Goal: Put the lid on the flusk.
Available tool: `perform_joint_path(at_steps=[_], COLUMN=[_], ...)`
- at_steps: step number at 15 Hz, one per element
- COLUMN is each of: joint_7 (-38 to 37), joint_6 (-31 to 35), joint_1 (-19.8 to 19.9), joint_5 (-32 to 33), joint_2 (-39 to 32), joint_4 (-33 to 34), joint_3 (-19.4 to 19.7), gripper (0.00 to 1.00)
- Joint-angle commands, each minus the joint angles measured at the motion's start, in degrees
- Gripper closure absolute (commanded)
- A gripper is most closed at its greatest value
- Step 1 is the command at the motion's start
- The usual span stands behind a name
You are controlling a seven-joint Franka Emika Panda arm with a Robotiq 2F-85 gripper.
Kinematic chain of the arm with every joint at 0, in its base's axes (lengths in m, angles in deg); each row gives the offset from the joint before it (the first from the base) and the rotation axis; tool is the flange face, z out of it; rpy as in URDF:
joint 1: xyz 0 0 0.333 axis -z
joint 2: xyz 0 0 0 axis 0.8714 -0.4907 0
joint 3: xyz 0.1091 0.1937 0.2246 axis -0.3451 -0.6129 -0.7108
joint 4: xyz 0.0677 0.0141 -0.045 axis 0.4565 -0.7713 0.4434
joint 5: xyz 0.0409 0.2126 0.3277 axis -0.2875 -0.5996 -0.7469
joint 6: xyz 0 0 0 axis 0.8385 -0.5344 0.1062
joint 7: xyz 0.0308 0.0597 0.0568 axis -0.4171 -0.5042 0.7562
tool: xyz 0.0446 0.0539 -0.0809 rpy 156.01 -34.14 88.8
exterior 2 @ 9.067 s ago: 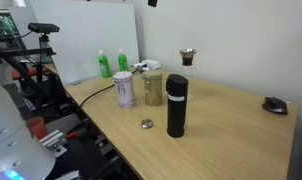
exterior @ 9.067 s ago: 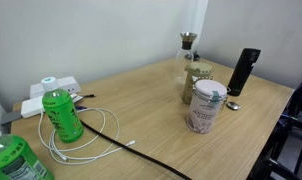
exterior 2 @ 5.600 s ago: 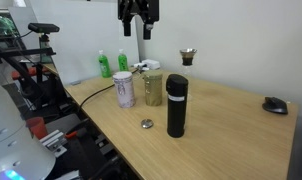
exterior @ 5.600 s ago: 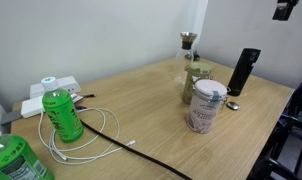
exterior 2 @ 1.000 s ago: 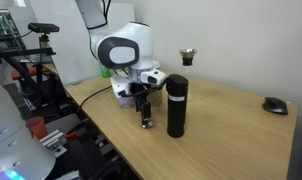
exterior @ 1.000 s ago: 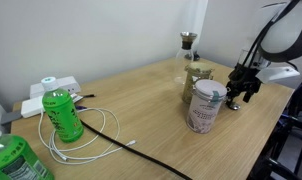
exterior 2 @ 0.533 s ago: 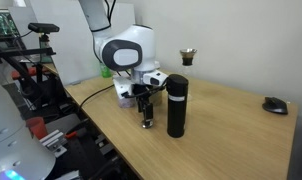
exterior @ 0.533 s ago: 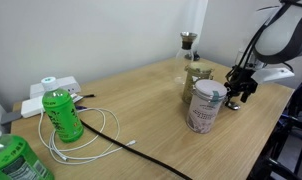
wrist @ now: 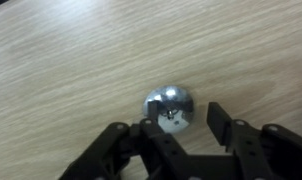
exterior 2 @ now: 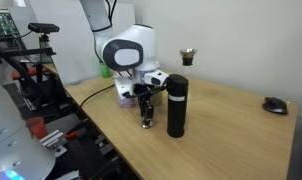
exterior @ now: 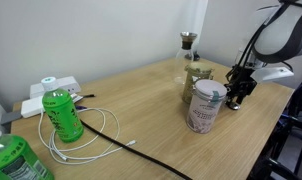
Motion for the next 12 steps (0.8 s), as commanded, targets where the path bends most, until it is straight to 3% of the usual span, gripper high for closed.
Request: perform_joint_path(at_steps=[1,4,5,12], joint_7=[-0.7,-1.04,-1.11,-1.11], joint_6=[1.11,1.21,1.24,-1.49], joint_1=[0.51,0.22,0.18,-0.15], joint_5=[0.12,0.47,0.55,1.94], joint_2=[-0.56,-0.63,-0.65,2.13], joint_4=[0.18,0.11,0.1,-1.21], joint_3=[0.31,0.61,0.7,1.74], gripper=[0.74,0.96,0.99,0.99])
